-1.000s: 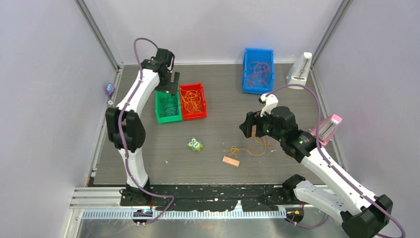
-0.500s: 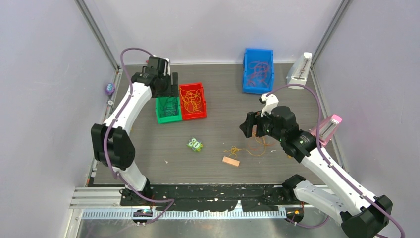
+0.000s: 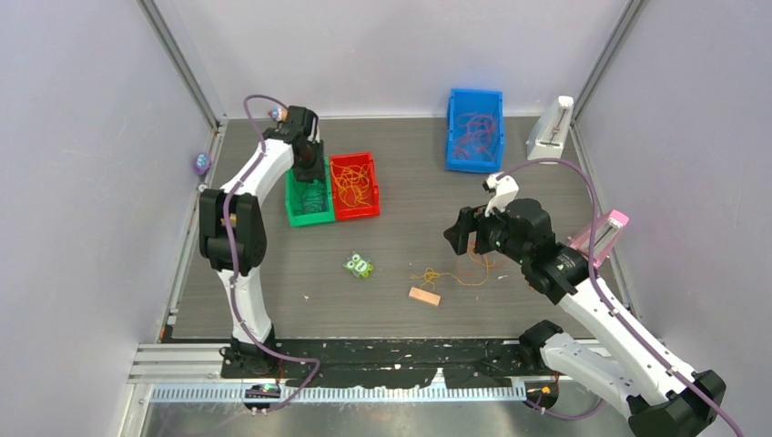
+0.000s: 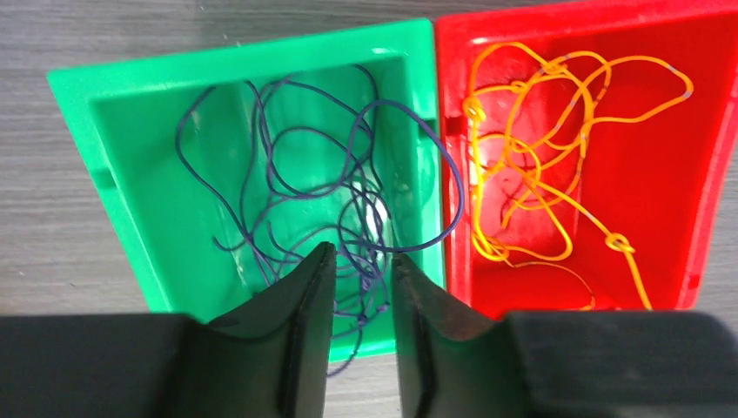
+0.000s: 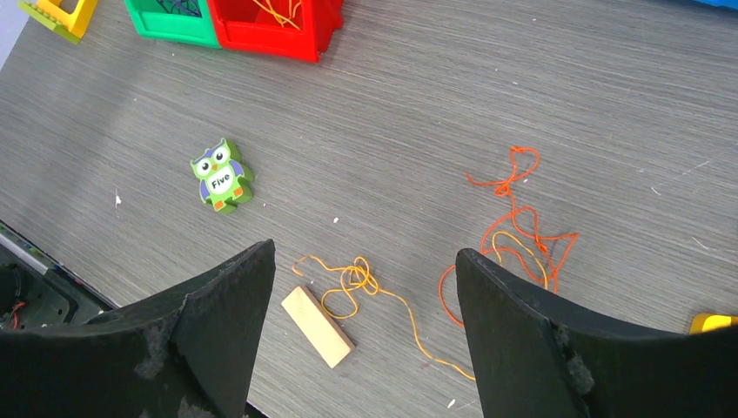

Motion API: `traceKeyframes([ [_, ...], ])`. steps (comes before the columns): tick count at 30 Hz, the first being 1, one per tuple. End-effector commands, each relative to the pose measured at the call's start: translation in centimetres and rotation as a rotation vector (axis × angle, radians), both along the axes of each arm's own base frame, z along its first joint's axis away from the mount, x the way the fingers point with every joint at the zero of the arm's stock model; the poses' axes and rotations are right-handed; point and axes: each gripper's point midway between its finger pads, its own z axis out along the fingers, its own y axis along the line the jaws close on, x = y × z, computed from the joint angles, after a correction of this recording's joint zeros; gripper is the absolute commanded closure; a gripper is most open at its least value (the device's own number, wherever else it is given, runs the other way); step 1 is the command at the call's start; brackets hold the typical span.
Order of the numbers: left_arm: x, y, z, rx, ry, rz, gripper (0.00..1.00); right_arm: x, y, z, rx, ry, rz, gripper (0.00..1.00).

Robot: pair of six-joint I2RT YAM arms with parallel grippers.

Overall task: Untangle the cables
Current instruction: Place the cable in the bin.

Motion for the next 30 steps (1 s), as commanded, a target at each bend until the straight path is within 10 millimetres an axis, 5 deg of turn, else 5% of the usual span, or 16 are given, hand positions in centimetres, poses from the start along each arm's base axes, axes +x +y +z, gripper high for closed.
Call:
traceKeyframes([
  [1,2.2,1.2,1.3,-0.018,-0.046,0.041,0.78,-0.1,-0.2,0.6,0.018,-0.015,-0.010,0.19],
  [8,3.3,2.0,-0.2,-0.106,-0.020,0.066,0.85,0.6,-0.8,-0.2,-0.012,0.008,-0.045,0.18],
  [12,2.7,1.4,1.1,-0.146,-0.046,0.040,0.88,1.9,-3.9,-4.5,-0.113,0.172,-0.224,0.14],
  [17,-0.1,1.1,5.4,-0.198,-0.187,0.031,0.62,2.6,-6.8,-7.9,-0.130,0.297,-0.337,0.11],
  [22,-4.0,0.1,8.8,-0.210,-0.282,-0.006,0.33,4.0,-6.4,-9.6,-0.093,0.335,-0.346,0.13],
  [30,-12.4,-4.0,10.7,-0.283,-0.433,-0.117,0.23,7.6,-3.7,-13.2,-0.126,0.405,-0.305,0.11],
])
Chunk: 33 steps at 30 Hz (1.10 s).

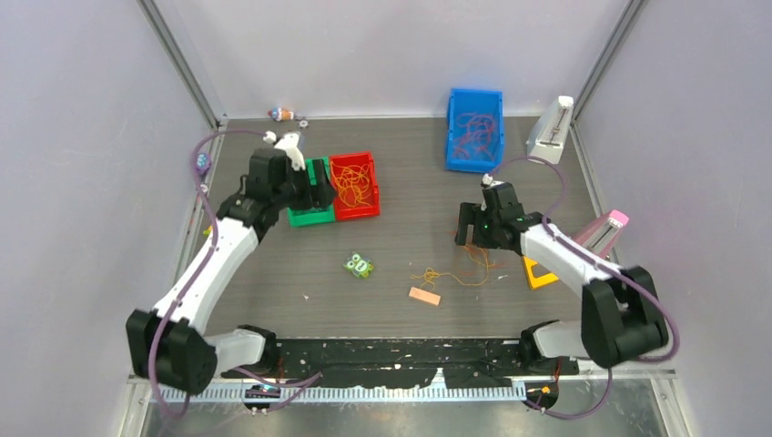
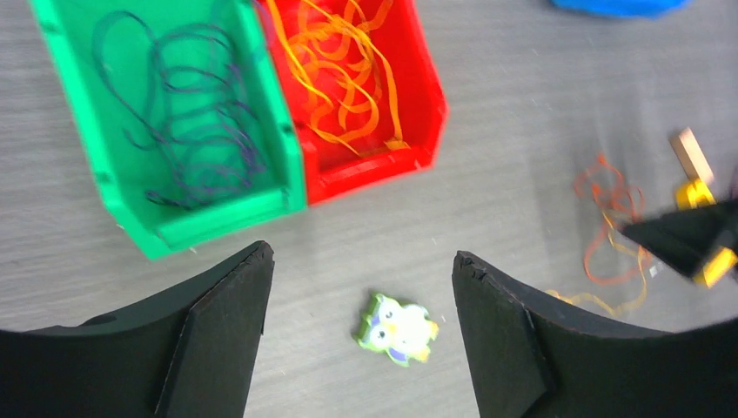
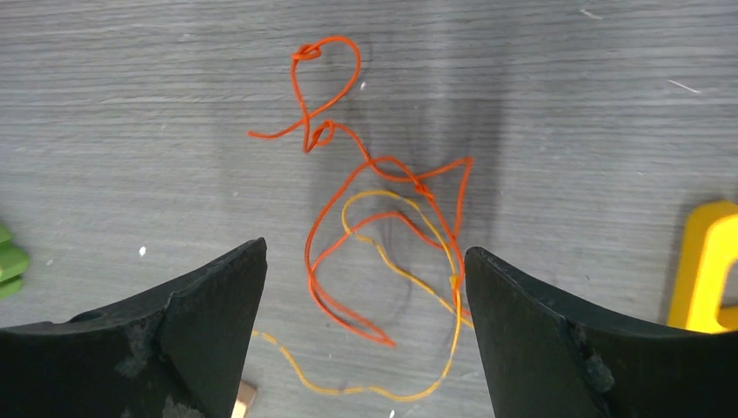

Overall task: Untangle the cables
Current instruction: Place the cable in the bin, then untie the cable.

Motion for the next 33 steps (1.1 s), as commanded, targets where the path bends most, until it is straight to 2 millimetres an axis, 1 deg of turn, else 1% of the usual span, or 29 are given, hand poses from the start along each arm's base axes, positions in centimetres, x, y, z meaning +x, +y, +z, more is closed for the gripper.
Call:
traceKeyframes([
  [1,-3.4,-2.3,-0.1,-0.063,-0.073,-0.054,0.23,3.8,1.9,-0.3,-0.005,-0.031,-0.001,0.11],
  [2,-4.4,-2.8,-0.2,-0.092,-0.072,-0.070,0.23,4.3,2.0,-0.4,-0.023,-0.034,-0.012,0.11],
  [3,-5.5,-3.2,-0.4,-0.115,-0.074,-0.087,0.23,4.8,2.2,-0.9,-0.037,-0.025,-0.020,0.14],
  [4,-6.7,-3.5,-1.3,-0.124,-0.058,-0.101,0.23,5.0,2.6,-1.1,-0.043,-0.025,-0.018,0.19],
  [7,-9.0,-3.8,-2.4,-0.144,-0.042,-0.125,0.23,6.0,3.0,-2.3,-0.099,-0.009,-0.025,0.28],
  [8,-9.6,-3.8,-2.9,-0.148,-0.029,-0.133,0.23,6.3,3.3,-2.2,-0.109,-0.018,-0.019,0.38],
  [9,-10.1,-3.7,-3.2,-0.149,-0.022,-0.135,0.23,6.6,3.1,-2.4,-0.137,-0.027,-0.024,0.44],
  [10,-10.6,-3.6,-3.5,-0.151,-0.017,-0.137,0.23,6.8,3.3,-2.3,-0.145,-0.038,-0.018,0.63],
  [11,-11.0,-3.5,-3.3,-0.161,-0.029,-0.137,0.24,7.0,3.5,-2.0,-0.144,-0.053,0.003,0.75],
  [12,-11.4,-3.4,-3.1,-0.173,-0.043,-0.141,0.24,7.1,3.9,-1.6,-0.132,-0.062,0.023,0.90],
  [14,-12.1,-3.4,-2.7,-0.201,-0.080,-0.150,0.24,6.8,5.1,0.0,-0.085,-0.092,0.084,0.94],
  [15,-12.4,-3.5,-2.4,-0.212,-0.103,-0.160,0.24,6.6,6.0,1.9,-0.044,-0.136,0.121,0.94],
  [16,-12.6,-3.5,-2.1,-0.220,-0.129,-0.169,0.24,6.2,6.4,2.7,-0.020,-0.151,0.142,0.95],
  [17,-12.7,-3.5,-1.9,-0.223,-0.149,-0.179,0.25,5.7,7.4,5.0,0.044,-0.196,0.188,0.95],
  [18,-12.8,-3.6,-1.7,-0.228,-0.174,-0.191,0.25,5.1,7.9,7.3,0.093,-0.245,0.210,0.95],
  [19,-12.9,-3.7,-1.7,-0.229,-0.192,-0.203,0.25,4.3,8.8,8.5,0.150,-0.252,0.257,0.95],
  [20,-13.0,-3.8,-1.7,-0.236,-0.205,-0.212,0.25,3.7,9.2,10.8,0.192,-0.300,0.279,0.95],
  [21,-13.0,-4.2,-1.3,-0.254,-0.240,-0.227,0.24,2.8,9.9,11.9,0.238,-0.300,0.322,0.95],
  [22,-13.1,-4.6,-1.5,-0.273,-0.260,-0.250,0.24,1.7,10.3,13.9,0.285,-0.321,0.353,0.95],
  [23,-13.1,-5.0,-1.4,-0.294,-0.286,-0.268,0.24,1.3,10.4,14.9,0.306,-0.335,0.363,0.95],
  [24,-13.2,-5.7,-1.4,-0.315,-0.306,-0.290,0.23,0.4,10.6,16.9,0.343,-0.361,0.380,0.95],
  [25,-13.2,-6.4,-1.2,-0.333,-0.329,-0.321,0.24,0.2,10.6,18.2,0.363,-0.383,0.385,0.95],
  [26,-13.2,-7.0,-1.2,-0.341,-0.342,-0.348,0.24,-0.7,10.6,19.5,0.389,-0.396,0.390,0.95],
  [30,-13.1,-9.8,-1.4,-0.317,-0.360,-0.437,0.24,-2.5,10.6,24.4,0.470,-0.467,0.416,0.95],
  [31,-13.1,-10.4,-1.3,-0.308,-0.368,-0.456,0.24,-2.9,10.6,26.2,0.489,-0.498,0.420,0.95],
  [32,-13.1,-11.2,-1.1,-0.306,-0.378,-0.478,0.24,-3.3,10.6,26.7,0.498,-0.499,0.428,0.95],
  [33,-12.9,-11.9,-0.6,-0.303,-0.403,-0.496,0.24,-3.7,10.6,28.3,0.516,-0.524,0.439,0.95],
])
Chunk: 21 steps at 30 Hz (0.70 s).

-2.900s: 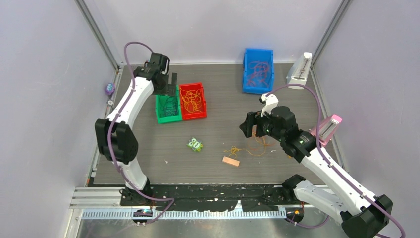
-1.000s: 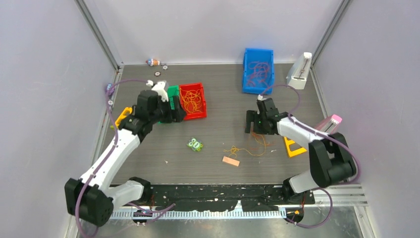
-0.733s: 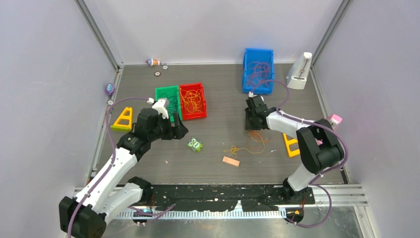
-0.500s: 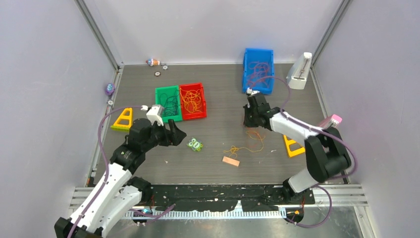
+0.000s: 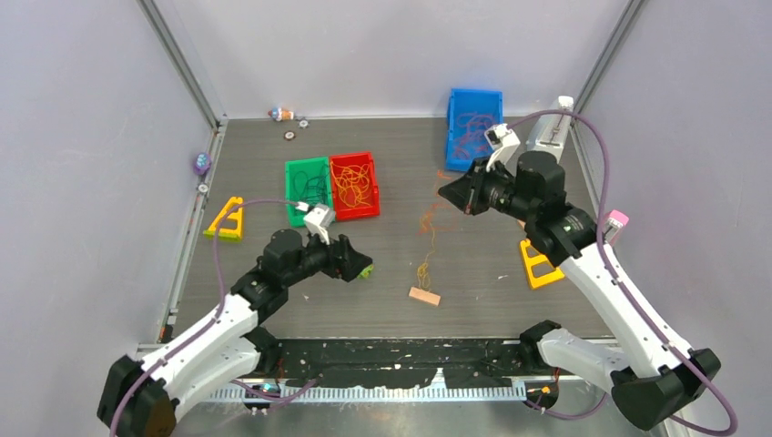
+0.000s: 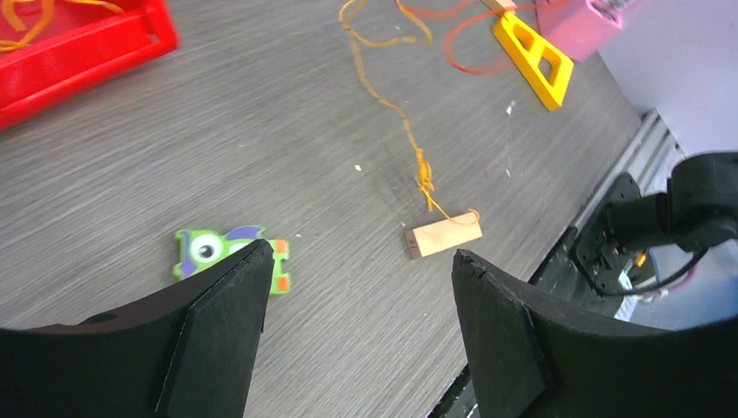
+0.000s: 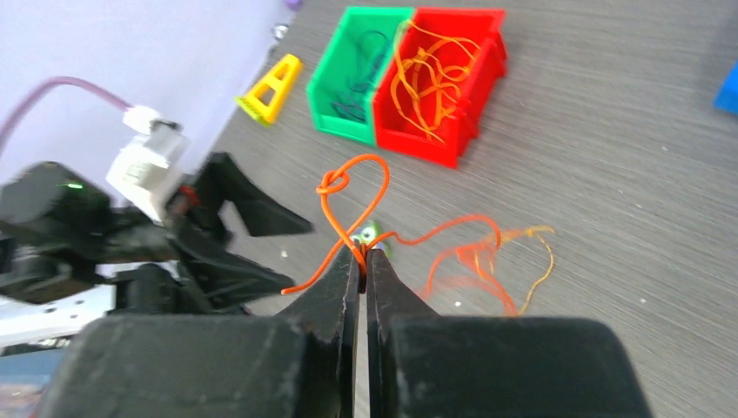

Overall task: Untangle the cables
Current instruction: Untie the cable.

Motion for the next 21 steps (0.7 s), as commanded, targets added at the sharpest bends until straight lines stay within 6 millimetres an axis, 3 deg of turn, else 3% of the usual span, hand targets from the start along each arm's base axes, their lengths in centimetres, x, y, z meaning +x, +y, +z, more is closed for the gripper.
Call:
traceKeyframes([
  [1,1.3,-3.8,5.7,-0.073,-0.235,-0.093,0.24,-2.6,0.6,5.6,0.098,-0.044,0.078,0.95],
  [8,2.3,-8.7,5.8,-0.065,-0.262,-0.169,0.22,-4.0,0.7,11.7,0.185,-0.123,0.110,0.95],
  [12,3.1,-10.3,5.5,-0.056,-0.245,-0.170,0.22,-4.0,0.5,14.0,0.201,-0.168,0.098,0.95],
  [15,3.9,-10.0,5.4,-0.050,-0.220,-0.115,0.22,-3.4,0.0,14.9,0.192,-0.197,0.062,0.95],
  [21,4.6,-6.7,4.5,0.017,-0.222,0.032,0.19,-0.2,-1.4,18.5,0.159,-0.307,-0.056,0.95],
])
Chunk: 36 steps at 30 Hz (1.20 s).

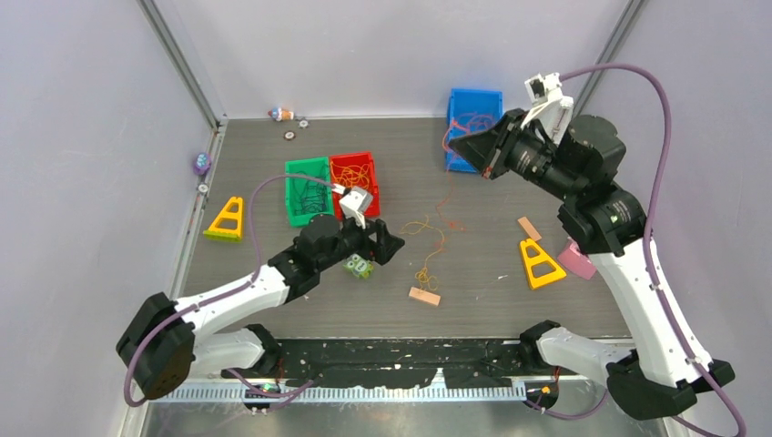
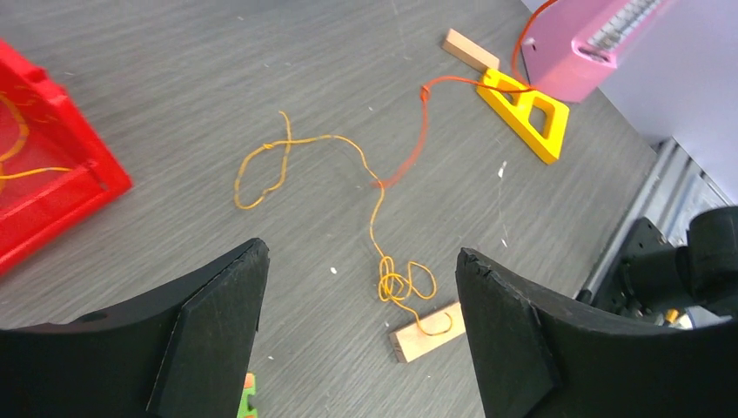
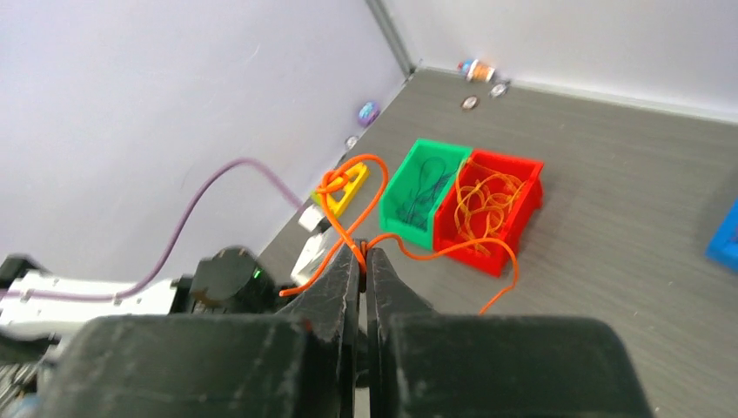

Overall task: Untangle the cables
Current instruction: Untie the cable.

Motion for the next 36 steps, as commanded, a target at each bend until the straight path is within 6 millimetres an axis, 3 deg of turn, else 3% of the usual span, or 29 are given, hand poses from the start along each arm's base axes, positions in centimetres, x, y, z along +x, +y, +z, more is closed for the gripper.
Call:
traceKeyframes([
  [1,1.2,2.5,3.1,-0.029,-0.105,0.138,0.19,2.4,-1.5,3.9,-0.002,-0.106,-0.117,0.95],
  [6,0.5,5.0,3.1,0.018,-0.155,0.180,0.17,4.7,-1.9,6.8,0.008,-0.158,-0.180,0.95],
  [11,0.0,6.2,2.4,0.089,-0.226,0.165,0.14,6.4,-2.3,7.1,-0.003,-0.164,-0.227,0.95],
  [15,0.0,5.9,2.7,0.117,-0.286,0.127,0.13,7.5,-2.4,6.8,-0.005,-0.157,-0.248,0.95],
  [19,0.6,4.1,4.6,0.071,-0.385,0.075,0.13,7.4,-2.1,6.2,-0.001,-0.143,-0.229,0.95],
  [26,3.1,-1.5,6.4,0.036,-0.501,-0.069,0.13,5.9,-2.1,5.6,0.032,-0.131,-0.196,0.95],
  [32,6.2,-5.7,5.7,-0.028,-0.468,-0.078,0.15,3.7,-2.1,6.8,0.067,-0.150,-0.152,0.95],
  [36,7.1,-7.3,4.8,-0.051,-0.438,-0.098,0.16,2.9,-2.0,7.4,0.079,-0.159,-0.132,0.95],
])
